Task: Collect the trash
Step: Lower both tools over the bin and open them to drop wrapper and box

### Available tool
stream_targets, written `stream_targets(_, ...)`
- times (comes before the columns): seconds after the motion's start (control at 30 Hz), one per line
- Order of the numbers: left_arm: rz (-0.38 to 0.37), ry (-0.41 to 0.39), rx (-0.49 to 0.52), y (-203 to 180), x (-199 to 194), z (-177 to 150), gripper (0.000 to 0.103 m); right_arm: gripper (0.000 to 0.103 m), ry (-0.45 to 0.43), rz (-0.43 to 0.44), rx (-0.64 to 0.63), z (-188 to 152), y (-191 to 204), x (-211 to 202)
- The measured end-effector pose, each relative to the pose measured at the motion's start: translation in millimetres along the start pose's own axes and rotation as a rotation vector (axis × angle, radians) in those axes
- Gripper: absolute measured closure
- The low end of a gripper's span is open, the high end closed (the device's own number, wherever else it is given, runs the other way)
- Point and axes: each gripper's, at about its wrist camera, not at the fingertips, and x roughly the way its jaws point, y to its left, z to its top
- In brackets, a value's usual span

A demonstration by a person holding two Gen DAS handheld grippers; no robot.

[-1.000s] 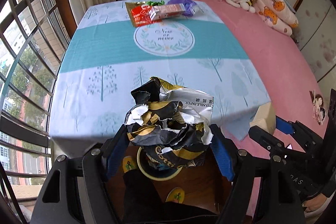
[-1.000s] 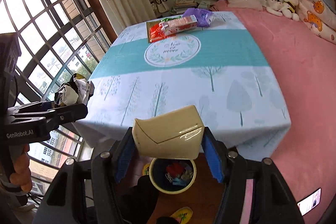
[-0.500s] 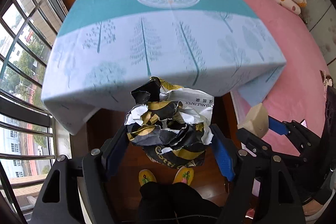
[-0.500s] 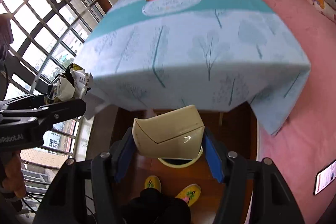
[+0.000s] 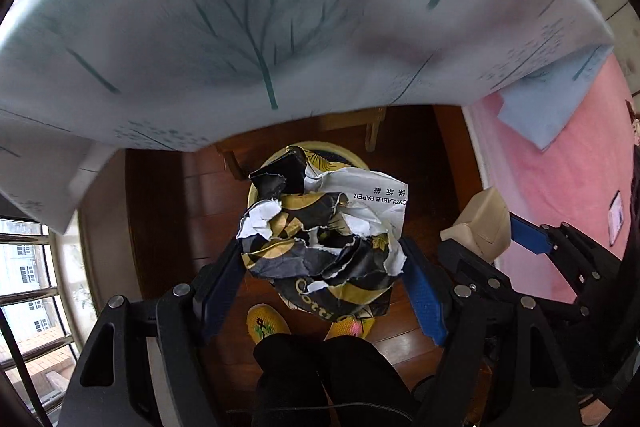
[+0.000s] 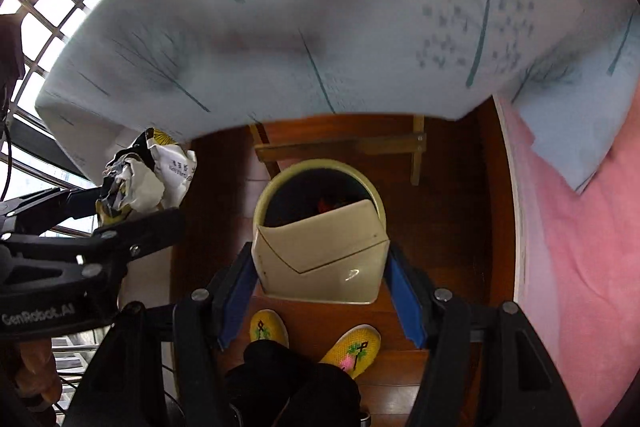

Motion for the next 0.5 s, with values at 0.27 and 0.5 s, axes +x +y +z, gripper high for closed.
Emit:
stream_targets(0.27, 0.001, 0.052, 0.025, -1.9, 86.5, -0.7, 0.028, 0.04, 0.05, -0.029, 0.038, -16.5, -17.3, 68.1)
stream_targets(0.5, -0.006, 0.044, 0.037, 1.5, 124.7, -1.5, 0.026, 0.04, 0.078, -0.027, 0.035, -25.0, -16.7, 103.7)
